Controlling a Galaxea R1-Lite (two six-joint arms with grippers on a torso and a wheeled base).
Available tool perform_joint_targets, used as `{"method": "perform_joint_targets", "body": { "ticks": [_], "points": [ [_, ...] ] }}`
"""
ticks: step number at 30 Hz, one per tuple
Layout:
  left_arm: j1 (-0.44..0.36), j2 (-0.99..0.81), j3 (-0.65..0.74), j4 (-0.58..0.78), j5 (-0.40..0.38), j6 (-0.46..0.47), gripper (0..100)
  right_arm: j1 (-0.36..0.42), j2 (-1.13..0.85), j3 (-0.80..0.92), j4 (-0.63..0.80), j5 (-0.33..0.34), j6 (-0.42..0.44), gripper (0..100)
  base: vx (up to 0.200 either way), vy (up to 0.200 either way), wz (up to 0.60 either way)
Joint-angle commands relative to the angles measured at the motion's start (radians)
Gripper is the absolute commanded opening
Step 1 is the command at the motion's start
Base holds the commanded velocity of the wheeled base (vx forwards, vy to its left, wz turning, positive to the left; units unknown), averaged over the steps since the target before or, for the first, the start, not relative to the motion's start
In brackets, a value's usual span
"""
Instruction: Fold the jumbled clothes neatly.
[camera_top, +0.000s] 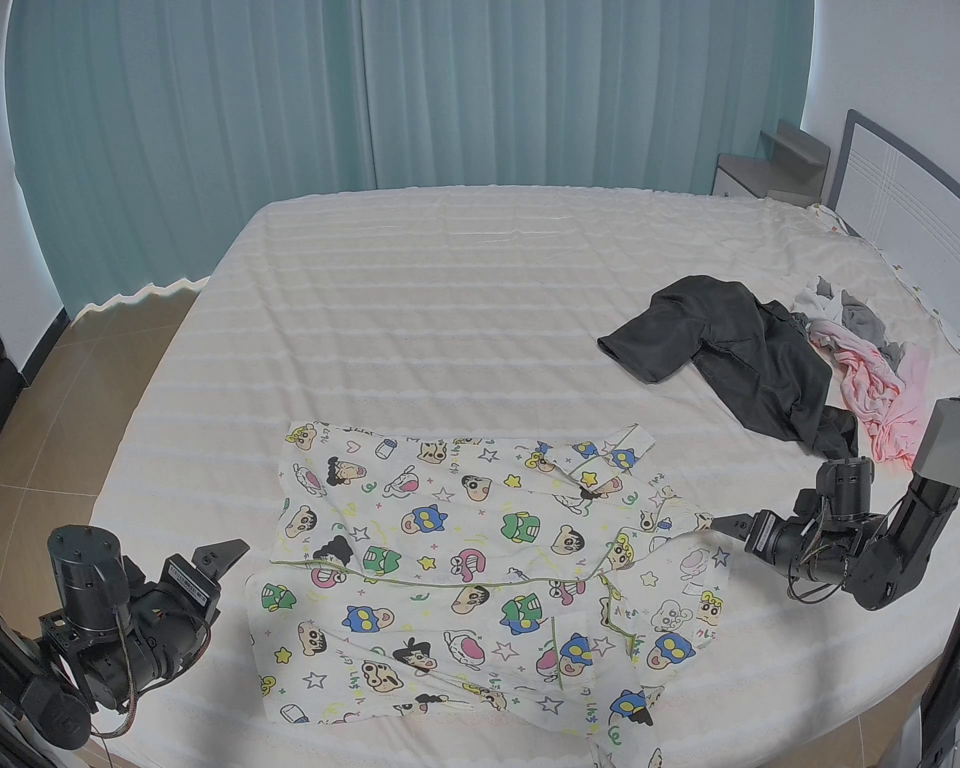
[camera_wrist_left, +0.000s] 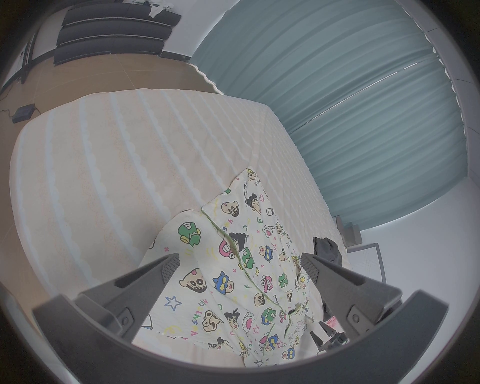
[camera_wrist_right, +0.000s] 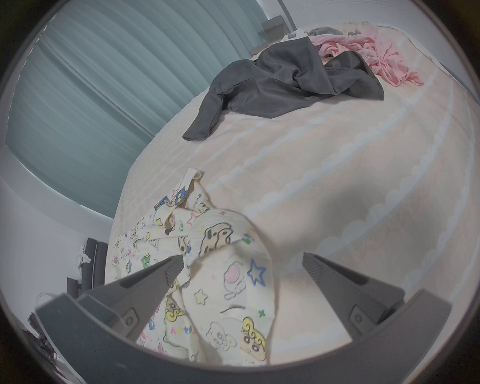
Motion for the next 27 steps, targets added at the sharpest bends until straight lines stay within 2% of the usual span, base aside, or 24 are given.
{"method": "perform_joint_targets", "body": {
  "ticks": [1, 9, 17, 26, 27],
  "points": [
    [-0.003, 0.003, 0.01, 0.012, -0.001, -0.002, 100, 0.043, -0.055, 0.105, 0.001, 0.039, 0.003, 100, 0.0, 0.0, 0.0],
    [-0.009, 0.003, 0.01, 0.013, -0.006, -0.037, 100, 0.117, 0.033, 0.128, -0.002, 0.051, 0.059, 100, 0.0, 0.0, 0.0],
    [-0.009, 0.003, 0.01, 0.013, -0.006, -0.037, 100, 0.123, 0.045, 0.119, 0.002, 0.053, 0.062, 100, 0.0, 0.0, 0.0],
    [-0.008, 0.003, 0.01, 0.013, -0.003, -0.037, 100, 0.164, 0.057, 0.073, 0.022, 0.053, 0.068, 100, 0.0, 0.0, 0.0],
    [-0.008, 0.004, 0.01, 0.013, -0.004, -0.037, 100, 0.169, 0.062, 0.062, 0.03, 0.053, 0.068, 0, 0.0, 0.0, 0.0]
  ]
}}
